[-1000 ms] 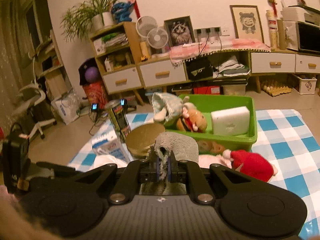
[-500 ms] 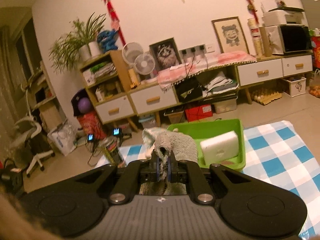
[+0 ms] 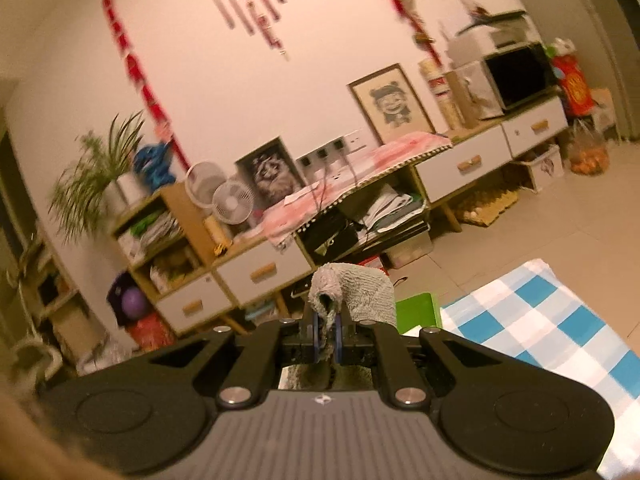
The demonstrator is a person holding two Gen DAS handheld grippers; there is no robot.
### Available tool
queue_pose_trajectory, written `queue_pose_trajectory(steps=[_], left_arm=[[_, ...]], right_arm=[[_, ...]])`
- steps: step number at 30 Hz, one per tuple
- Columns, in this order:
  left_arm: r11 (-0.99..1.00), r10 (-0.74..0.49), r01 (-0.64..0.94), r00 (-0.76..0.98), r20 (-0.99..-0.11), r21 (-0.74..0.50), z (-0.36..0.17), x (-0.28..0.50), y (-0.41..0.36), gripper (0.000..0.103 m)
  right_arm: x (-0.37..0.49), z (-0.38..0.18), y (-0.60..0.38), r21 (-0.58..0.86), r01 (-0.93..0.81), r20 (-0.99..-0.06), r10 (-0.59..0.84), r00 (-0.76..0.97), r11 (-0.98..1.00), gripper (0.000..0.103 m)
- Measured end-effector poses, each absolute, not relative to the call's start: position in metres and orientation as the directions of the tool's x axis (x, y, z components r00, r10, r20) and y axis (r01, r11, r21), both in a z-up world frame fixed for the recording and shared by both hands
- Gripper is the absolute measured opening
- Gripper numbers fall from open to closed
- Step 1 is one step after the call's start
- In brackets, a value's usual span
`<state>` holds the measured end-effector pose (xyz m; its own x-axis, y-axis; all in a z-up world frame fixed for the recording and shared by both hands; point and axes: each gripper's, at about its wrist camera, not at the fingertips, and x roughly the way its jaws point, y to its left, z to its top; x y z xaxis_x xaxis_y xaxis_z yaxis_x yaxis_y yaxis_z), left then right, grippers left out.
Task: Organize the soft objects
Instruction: 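Carry the white and grey cloths over the green tray and open both grippers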
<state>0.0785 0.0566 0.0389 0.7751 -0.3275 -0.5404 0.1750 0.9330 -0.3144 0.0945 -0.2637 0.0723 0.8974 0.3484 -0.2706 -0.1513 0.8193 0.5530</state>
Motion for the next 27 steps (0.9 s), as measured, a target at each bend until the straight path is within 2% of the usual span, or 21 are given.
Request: queue_pose_trajectory(steps=[8,20,27], left_arm=[[0.933,-0.326,0.163,0.762,-0.559,-0.322,0.050,0.129,0.040,0.018],[0.957,-0.284,0.175,0.721,-0.632,-0.232,0.025,0.195,0.012,0.018],[0.967,-0.254,0.209,0.716,-0.650,-0.147,0.010,0.224,-0.015,0.019]], right_arm=[[0.130,0.052,-0.258,0.612,-0.093,-0.311,0.347,0.884,0.785,0.002],[0.166,0.012,-0.242,0.491,0.011,-0.485,0.263,0.834,0.871,0.002],[0.185,-0.017,-0.243,0.479,0.038,-0.552,0.268,0.790,0.877,0.002]])
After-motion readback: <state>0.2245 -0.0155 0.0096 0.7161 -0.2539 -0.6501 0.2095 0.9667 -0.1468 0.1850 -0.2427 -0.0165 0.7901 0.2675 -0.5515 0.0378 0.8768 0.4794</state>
